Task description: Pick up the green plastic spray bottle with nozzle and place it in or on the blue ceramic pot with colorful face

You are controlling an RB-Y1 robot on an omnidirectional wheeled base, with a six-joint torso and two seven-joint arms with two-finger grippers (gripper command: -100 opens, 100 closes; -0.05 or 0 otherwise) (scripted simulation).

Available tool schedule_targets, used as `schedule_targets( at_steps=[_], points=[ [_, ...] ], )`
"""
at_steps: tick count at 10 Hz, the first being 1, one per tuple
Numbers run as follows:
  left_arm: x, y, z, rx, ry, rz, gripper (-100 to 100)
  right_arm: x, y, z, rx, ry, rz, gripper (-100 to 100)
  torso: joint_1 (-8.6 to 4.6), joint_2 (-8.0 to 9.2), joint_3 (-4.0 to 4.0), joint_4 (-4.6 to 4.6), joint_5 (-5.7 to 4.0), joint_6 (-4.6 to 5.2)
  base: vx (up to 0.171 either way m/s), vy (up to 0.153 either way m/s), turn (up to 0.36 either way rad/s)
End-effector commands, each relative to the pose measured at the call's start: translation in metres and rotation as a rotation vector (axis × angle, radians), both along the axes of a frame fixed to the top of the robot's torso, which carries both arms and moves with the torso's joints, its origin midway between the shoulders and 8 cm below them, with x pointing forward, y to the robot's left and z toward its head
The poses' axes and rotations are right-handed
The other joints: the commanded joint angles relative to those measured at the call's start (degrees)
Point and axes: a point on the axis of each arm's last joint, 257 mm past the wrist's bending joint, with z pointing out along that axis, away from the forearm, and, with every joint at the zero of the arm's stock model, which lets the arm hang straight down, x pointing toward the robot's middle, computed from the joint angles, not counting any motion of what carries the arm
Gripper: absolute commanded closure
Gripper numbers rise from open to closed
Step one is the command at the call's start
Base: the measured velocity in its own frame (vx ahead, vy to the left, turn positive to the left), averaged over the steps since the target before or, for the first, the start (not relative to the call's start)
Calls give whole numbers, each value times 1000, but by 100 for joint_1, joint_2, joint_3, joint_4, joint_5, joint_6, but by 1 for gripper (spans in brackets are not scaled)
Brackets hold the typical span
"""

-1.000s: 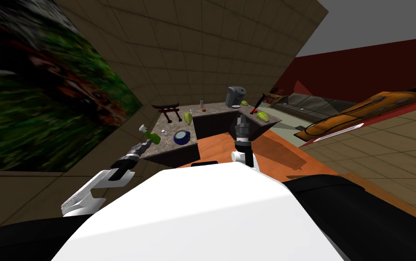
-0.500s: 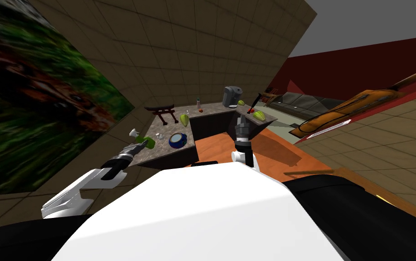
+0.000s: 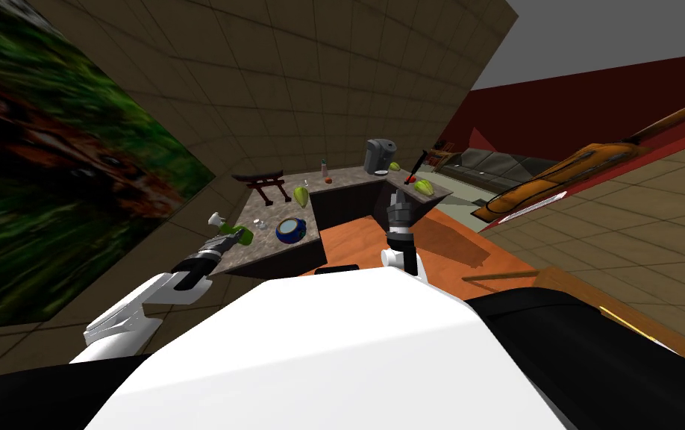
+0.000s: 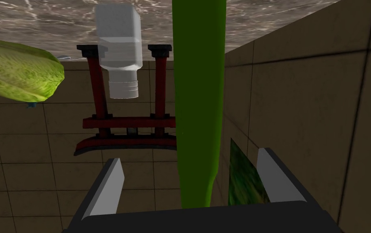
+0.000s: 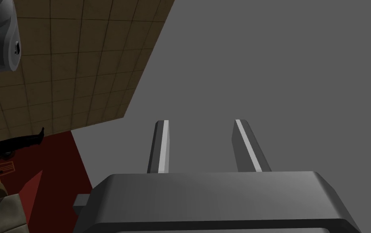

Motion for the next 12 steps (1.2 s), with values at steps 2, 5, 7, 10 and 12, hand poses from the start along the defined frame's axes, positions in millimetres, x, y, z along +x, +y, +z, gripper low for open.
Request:
schedule_targets(
  at_steps=[2, 5, 7, 10, 12],
  points=[
    [17, 10, -2, -1, -8, 15, -100, 0, 0, 0, 0, 0, 0, 0, 3, 7, 3, 1, 1, 6, -103, 28, -123],
    [28, 24, -9, -1, 0, 45, -100, 0, 0, 0, 0, 0, 0, 0, 2, 4, 1, 0, 1, 5, -86, 10, -70],
    [41, 32, -12, -2, 1, 62, -100, 0, 0, 0, 0, 0, 0, 0, 0, 13, 7, 2, -1, 4, -120, 13, -117],
    [55, 41, -13, -1, 1, 83, -100, 0, 0, 0, 0, 0, 0, 0, -5, 5, 2, 0, -1, 4, -90, 0, -78],
    [66, 46, -15, 0, 7, 96, -100, 0, 0, 0, 0, 0, 0, 0, -1, -7, -3, -1, -1, -2, -76, -1, -74]
  ],
)
